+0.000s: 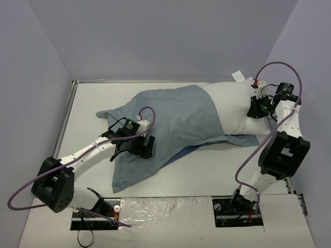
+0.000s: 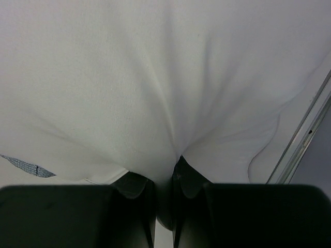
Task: Remove the pillowcase from the pillow
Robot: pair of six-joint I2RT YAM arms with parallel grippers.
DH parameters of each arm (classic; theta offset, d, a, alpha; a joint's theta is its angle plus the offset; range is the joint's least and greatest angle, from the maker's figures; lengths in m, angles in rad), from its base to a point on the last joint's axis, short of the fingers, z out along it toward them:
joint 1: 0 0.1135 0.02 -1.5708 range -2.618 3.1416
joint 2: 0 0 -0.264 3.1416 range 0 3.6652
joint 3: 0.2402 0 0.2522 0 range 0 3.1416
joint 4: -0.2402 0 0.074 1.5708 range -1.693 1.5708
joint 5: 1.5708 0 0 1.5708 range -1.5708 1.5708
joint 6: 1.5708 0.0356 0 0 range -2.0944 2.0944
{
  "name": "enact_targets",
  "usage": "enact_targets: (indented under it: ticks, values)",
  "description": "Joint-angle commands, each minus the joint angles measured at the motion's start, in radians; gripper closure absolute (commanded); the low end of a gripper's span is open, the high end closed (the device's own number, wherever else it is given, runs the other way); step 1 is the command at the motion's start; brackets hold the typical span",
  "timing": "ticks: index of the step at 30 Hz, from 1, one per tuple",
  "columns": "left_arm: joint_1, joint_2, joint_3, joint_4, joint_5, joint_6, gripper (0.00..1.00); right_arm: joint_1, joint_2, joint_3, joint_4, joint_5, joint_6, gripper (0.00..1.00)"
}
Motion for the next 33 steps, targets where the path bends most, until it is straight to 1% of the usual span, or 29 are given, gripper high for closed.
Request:
enact_targets:
  ticks: [1,4,5,7,8,10,11,12,13,15,18,19,22,23,25,26,29,30,33]
  values:
    - [0.007,0.005,-0.013,0.054,0.019,0.010,0.14,0.004,0.002,-0.016,-0.012,-0.027,0.003,1.00]
    - [0.007,0.010,-0.017,0.064,0.011,0.001,0.23,0.004,-0.001,-0.023,-0.013,-0.033,0.005,1.00]
    - [0.007,0.010,-0.016,0.069,0.005,0.000,0.31,0.005,0.000,-0.025,-0.012,-0.038,0.006,1.00]
    - [0.007,0.008,-0.021,0.081,0.003,-0.008,0.41,0.005,-0.001,-0.028,-0.013,-0.041,0.008,1.00]
    - [0.008,0.008,-0.021,0.084,0.000,-0.010,0.54,0.005,-0.001,-0.027,-0.013,-0.041,0.008,1.00]
    - [0.010,0.007,-0.016,0.083,0.000,-0.016,0.67,0.004,-0.004,-0.027,-0.013,-0.042,0.008,1.00]
    - [0.011,0.001,-0.013,0.072,-0.003,-0.016,0.84,0.004,-0.008,-0.026,-0.012,-0.041,0.008,1.00]
    - [0.013,-0.006,-0.008,0.061,-0.009,-0.014,0.92,0.004,-0.009,-0.026,-0.013,-0.039,0.005,1.00]
    - [0.014,-0.016,0.007,0.048,-0.016,-0.013,0.97,0.004,-0.009,-0.026,-0.013,-0.039,0.003,1.00]
    - [0.022,-0.058,0.025,-0.004,-0.044,0.001,0.98,0.004,-0.011,-0.026,-0.013,-0.036,0.000,1.00]
    - [0.074,-0.137,0.073,-0.096,-0.073,0.030,0.98,0.004,-0.012,-0.023,-0.015,-0.036,0.000,1.00]
    - [0.135,-0.186,0.094,-0.118,-0.073,0.044,0.98,0.004,-0.012,-0.017,-0.015,-0.036,0.001,1.00]
    - [0.256,-0.262,0.114,-0.181,-0.032,0.059,0.98,0.001,-0.011,0.003,-0.013,-0.042,0.008,1.00]
    - [0.349,-0.303,0.124,-0.201,-0.015,0.064,0.98,-0.001,-0.014,0.009,-0.012,-0.044,0.009,1.00]
    - [0.434,-0.340,0.130,-0.216,0.028,0.075,0.98,-0.002,-0.015,0.021,-0.010,-0.049,0.015,1.00]
    - [0.509,-0.367,0.137,-0.230,0.037,0.082,0.98,-0.002,-0.015,0.030,-0.010,-0.050,0.018,1.00]
    - [0.595,-0.403,0.151,-0.241,0.051,0.084,0.98,-0.009,-0.017,0.039,-0.012,-0.055,0.021,1.00]
    - [0.644,-0.409,0.159,-0.235,0.054,0.079,0.98,-0.010,-0.018,0.041,-0.010,-0.055,0.020,1.00]
    - [0.695,-0.421,0.182,-0.206,0.057,0.053,0.98,-0.015,-0.018,0.039,-0.010,-0.056,0.017,1.00]
